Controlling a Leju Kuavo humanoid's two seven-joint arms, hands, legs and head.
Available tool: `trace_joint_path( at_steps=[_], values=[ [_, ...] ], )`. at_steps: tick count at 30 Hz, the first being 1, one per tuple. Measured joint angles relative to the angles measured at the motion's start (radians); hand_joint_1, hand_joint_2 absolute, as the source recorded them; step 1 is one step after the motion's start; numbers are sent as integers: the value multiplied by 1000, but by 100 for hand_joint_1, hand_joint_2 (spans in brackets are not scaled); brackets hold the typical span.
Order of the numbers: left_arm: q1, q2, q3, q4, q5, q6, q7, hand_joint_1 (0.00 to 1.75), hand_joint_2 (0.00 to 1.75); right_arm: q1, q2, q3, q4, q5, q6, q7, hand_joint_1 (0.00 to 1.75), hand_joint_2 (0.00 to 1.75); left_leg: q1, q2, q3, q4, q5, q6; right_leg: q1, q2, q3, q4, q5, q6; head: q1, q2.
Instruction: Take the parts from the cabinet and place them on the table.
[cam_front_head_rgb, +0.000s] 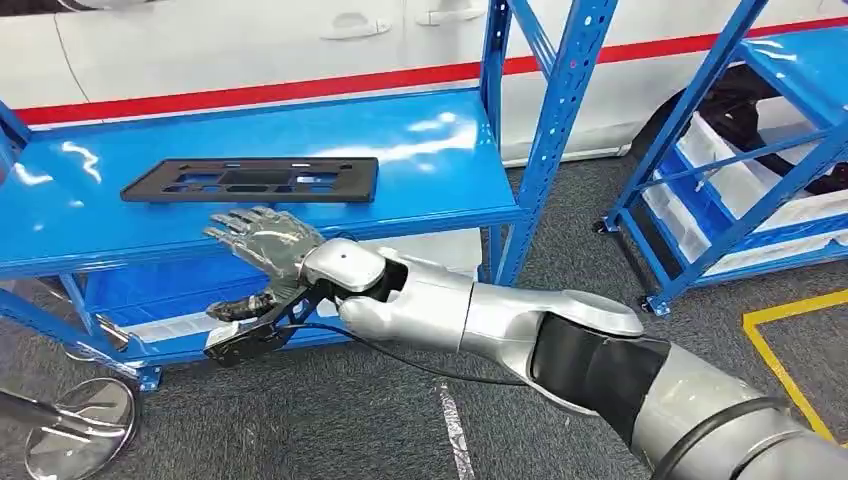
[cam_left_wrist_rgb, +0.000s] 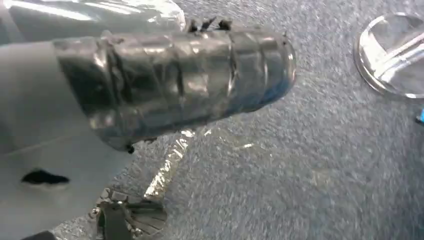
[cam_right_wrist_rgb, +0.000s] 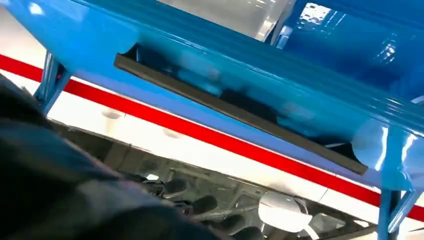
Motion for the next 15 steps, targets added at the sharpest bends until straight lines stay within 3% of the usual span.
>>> trace_joint_path(
  at_steps=[1,2,3,5,6,8,10,11,12,13,15],
  values=[
    [1,0,0,0,0,0,0,0,0,2,0,0,0,0,0,0,0,0,1,0,-36,54,-8,-2,1,0,3,0,-3,-1,0,0],
    [2,0,0,0,2,0,0,0,0,3,0,0,1,0,0,0,0,0,1,0,-49,62,6,-1,1,2,6,0,-6,-1,0,0],
    [4,0,0,0,1,0,0,0,0,3,0,0,0,0,0,0,0,0,1,0,-39,24,44,1,1,5,11,0,-10,0,0,0],
    [3,1,0,0,1,-1,0,0,0,2,0,0,0,0,0,0,0,0,1,0,35,-149,152,12,1,7,28,0,-20,4,0,0],
    [3,2,0,0,1,-2,-1,0,0,2,0,0,0,0,0,0,0,0,-2,0,61,-218,168,18,0,7,33,-3,-25,7,0,0],
    [-1,2,0,0,1,-2,-3,0,0,1,0,0,0,0,0,0,0,0,-12,0,85,-248,145,23,5,9,31,-6,-26,17,0,0],
    [1,2,0,0,2,-3,-3,0,0,3,0,0,0,0,0,0,0,0,-13,-2,83,-244,143,28,3,8,35,-18,-25,27,0,0],
    [1,2,0,0,2,-3,-3,0,0,2,1,0,0,0,-1,0,0,0,-7,-1,94,-260,146,33,9,8,42,-21,-29,35,0,0],
    [3,0,0,0,2,-3,-4,0,0,2,1,0,-1,0,-1,0,0,0,-2,1,107,-272,148,38,6,3,37,-7,-37,39,1,0],
    [3,0,0,0,1,-3,-5,0,0,-2,1,0,-1,0,-1,0,0,0,-2,1,115,-278,145,46,8,2,14,44,-63,39,2,0],
    [0,1,-1,0,2,-3,-5,0,0,1,0,0,0,2,0,0,0,0,-3,2,122,-277,136,54,8,3,-67,189,-118,40,2,0]
  ],
)
